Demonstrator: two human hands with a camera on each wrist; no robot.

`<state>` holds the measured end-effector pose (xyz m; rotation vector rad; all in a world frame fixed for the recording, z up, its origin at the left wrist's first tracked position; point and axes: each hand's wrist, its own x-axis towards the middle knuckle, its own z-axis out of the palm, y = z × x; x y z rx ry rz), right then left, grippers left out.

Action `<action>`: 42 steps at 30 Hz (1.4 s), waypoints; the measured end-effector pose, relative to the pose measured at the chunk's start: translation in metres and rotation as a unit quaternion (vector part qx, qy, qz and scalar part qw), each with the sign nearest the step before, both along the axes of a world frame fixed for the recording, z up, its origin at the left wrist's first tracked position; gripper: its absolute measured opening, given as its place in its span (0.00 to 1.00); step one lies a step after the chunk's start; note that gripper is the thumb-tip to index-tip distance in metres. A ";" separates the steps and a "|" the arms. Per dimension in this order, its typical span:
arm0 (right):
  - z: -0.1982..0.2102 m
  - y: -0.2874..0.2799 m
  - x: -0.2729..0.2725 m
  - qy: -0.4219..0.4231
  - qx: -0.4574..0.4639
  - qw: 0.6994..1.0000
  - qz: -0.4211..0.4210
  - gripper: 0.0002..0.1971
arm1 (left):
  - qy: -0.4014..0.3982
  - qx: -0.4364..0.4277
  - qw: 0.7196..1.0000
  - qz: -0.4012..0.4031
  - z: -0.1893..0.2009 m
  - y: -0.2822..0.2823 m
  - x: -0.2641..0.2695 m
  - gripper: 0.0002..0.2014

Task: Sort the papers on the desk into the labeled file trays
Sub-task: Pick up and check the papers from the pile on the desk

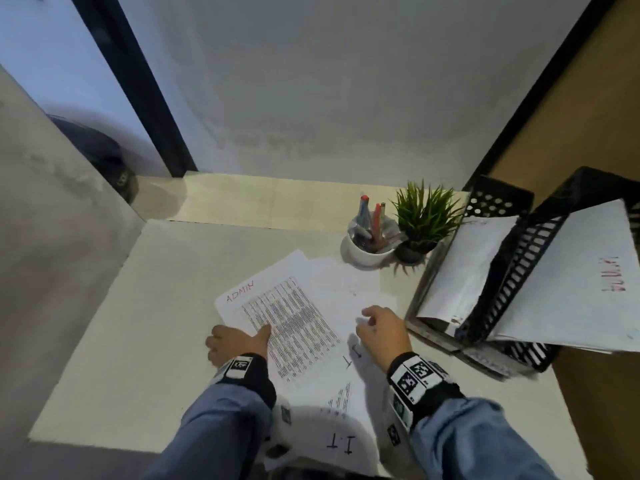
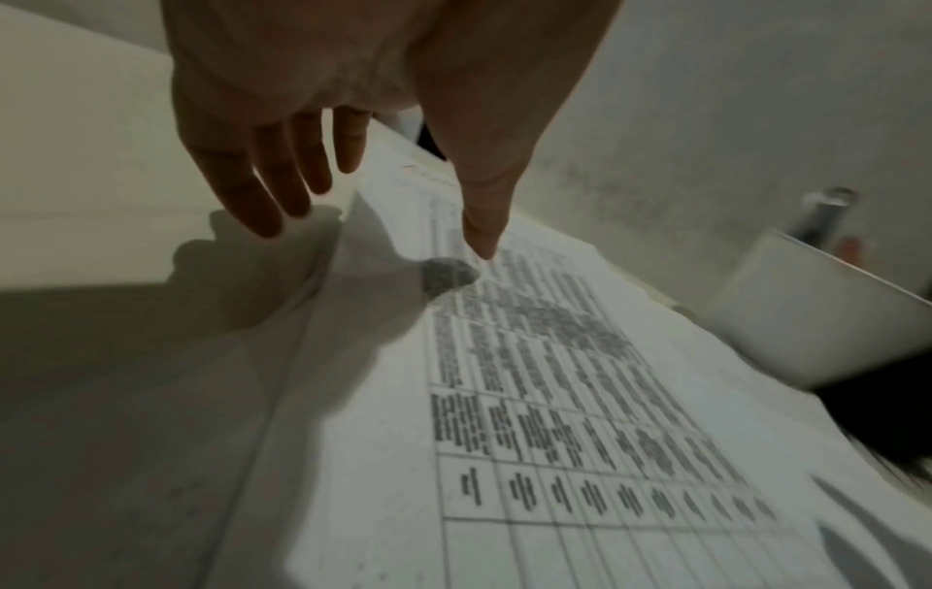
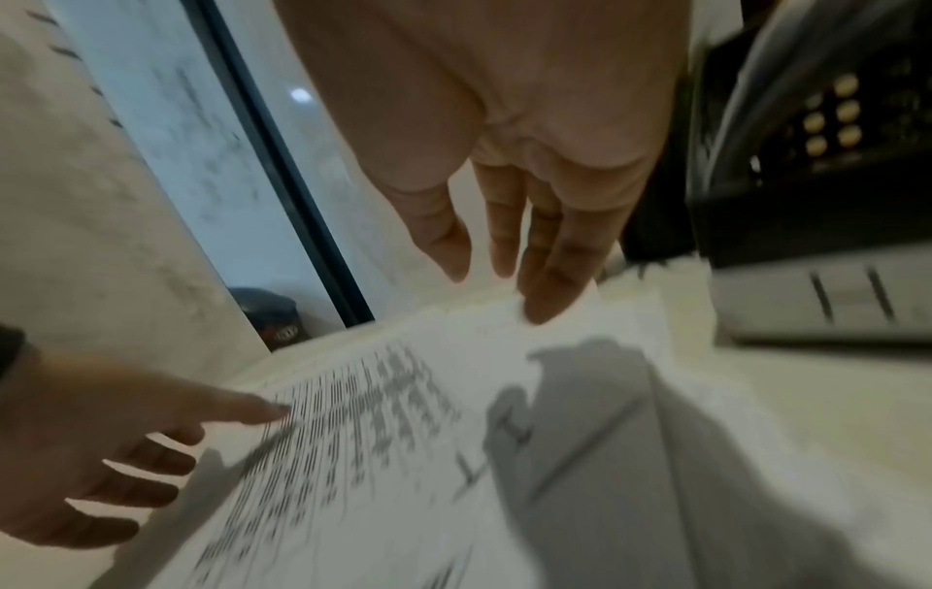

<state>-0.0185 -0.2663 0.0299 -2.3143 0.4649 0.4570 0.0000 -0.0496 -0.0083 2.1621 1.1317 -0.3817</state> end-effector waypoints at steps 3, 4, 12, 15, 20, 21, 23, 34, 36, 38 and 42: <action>-0.025 0.019 -0.009 0.041 -0.011 0.999 0.006 0.02 | -0.049 -0.064 0.995 0.053 -0.005 0.014 -0.002 0.36; -0.037 0.024 -0.011 0.039 -0.013 0.999 -0.007 0.12 | -0.066 -0.071 0.994 0.051 -0.006 0.017 -0.003 0.31; -0.054 0.039 -0.019 0.057 -0.014 0.998 -0.027 0.27 | -0.214 -0.041 0.970 -0.107 -0.009 0.042 -0.016 0.11; -0.043 0.036 -0.019 0.061 -0.005 0.997 -0.039 0.21 | -0.314 -0.125 0.935 -0.107 -0.002 0.043 -0.025 0.14; -0.011 0.032 -0.018 -0.018 0.176 0.973 -0.146 0.23 | -0.325 -0.227 0.909 -0.126 0.014 0.036 -0.022 0.21; -0.006 0.031 -0.016 -0.025 0.223 0.959 -0.175 0.19 | -0.307 -0.264 0.907 -0.118 0.015 0.033 -0.019 0.20; -0.002 0.024 -0.013 -0.038 0.246 0.946 -0.206 0.14 | -0.261 -0.332 0.901 -0.101 0.017 0.030 -0.014 0.19; -0.023 -0.007 -0.030 -0.014 0.398 0.862 -0.313 0.17 | -0.118 -0.367 0.922 0.032 -0.009 0.028 0.000 0.13; -0.026 -0.005 -0.032 0.009 0.399 0.865 -0.303 0.17 | -0.089 -0.324 0.941 -0.039 -0.019 0.025 0.001 0.15; -0.024 -0.004 -0.034 0.013 0.402 0.865 -0.302 0.15 | -0.068 -0.305 0.947 -0.078 -0.021 0.021 0.000 0.14; -0.018 -0.009 -0.039 0.033 0.367 0.888 -0.276 0.12 | -0.061 -0.390 0.914 -0.095 -0.009 0.014 -0.007 0.12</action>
